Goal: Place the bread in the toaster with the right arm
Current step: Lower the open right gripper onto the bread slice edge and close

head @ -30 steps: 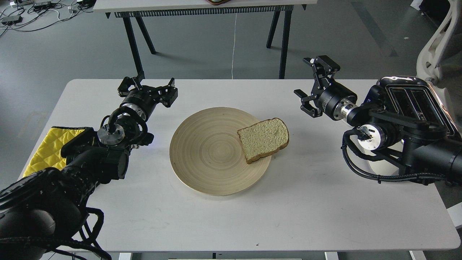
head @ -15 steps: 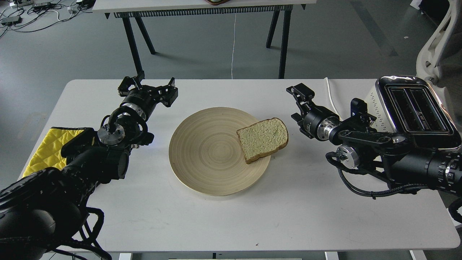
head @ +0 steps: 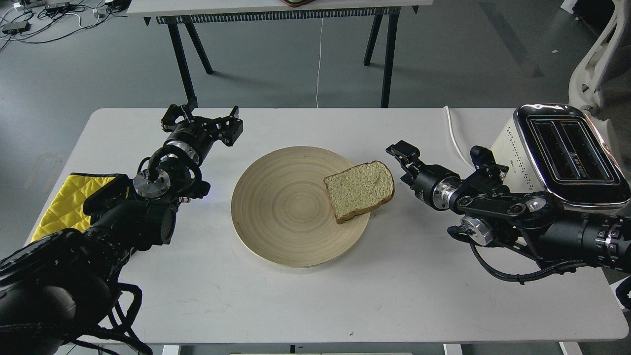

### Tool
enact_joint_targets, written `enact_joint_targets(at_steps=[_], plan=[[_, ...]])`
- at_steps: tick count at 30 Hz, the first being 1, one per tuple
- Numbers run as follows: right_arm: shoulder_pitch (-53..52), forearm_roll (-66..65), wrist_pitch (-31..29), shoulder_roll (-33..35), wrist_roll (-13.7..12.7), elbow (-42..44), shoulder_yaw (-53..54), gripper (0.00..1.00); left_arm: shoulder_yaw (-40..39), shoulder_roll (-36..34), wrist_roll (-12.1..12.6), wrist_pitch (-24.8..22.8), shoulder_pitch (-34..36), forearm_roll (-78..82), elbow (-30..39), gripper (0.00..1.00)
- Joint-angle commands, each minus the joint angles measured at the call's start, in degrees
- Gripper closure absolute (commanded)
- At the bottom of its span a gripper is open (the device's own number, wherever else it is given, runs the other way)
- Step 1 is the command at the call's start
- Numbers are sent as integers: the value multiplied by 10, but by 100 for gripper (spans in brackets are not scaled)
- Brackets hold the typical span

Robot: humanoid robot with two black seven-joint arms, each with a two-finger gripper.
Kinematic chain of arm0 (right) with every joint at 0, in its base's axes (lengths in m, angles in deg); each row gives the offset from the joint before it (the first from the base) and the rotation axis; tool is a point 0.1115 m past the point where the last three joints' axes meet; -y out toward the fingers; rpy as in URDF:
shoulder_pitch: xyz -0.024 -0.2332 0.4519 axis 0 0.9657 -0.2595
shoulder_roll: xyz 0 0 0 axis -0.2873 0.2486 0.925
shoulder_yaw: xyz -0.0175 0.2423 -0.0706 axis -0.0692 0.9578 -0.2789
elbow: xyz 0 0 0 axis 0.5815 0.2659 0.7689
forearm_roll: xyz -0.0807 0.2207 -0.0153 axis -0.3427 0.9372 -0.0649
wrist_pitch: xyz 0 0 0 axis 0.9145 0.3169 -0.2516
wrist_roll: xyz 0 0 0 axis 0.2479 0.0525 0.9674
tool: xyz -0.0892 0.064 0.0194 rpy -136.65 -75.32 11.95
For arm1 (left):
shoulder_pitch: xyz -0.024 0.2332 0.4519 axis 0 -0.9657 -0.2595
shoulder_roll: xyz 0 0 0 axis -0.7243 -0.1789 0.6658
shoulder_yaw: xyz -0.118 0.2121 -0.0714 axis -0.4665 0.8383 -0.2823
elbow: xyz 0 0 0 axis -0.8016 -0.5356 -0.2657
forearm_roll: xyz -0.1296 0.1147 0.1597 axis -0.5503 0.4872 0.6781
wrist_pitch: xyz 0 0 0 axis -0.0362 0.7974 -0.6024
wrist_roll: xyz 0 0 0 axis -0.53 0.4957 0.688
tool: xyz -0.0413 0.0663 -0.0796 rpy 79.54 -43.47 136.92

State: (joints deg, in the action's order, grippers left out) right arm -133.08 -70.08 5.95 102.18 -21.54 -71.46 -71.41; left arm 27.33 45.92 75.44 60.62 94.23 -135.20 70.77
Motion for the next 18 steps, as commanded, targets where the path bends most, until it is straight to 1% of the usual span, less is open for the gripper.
enact_joint_targets(at_steps=[1, 5, 15, 17, 18], plan=[[5, 0, 6, -7, 2, 0, 3, 23, 0, 0, -1, 0, 0, 0, 0, 0], [5, 0, 5, -13, 2, -2, 0, 31, 0, 0, 0, 0, 0, 0, 0, 0], [5, -27, 1, -22, 2, -10, -1, 32, 0, 0, 0, 0, 0, 0, 0, 0], [5, -27, 1, -23, 2, -11, -1, 34, 0, 0, 0, 0, 0, 0, 0, 0], [5, -28, 0, -23, 2, -11, -1, 38, 0, 0, 0, 0, 0, 0, 0, 0]])
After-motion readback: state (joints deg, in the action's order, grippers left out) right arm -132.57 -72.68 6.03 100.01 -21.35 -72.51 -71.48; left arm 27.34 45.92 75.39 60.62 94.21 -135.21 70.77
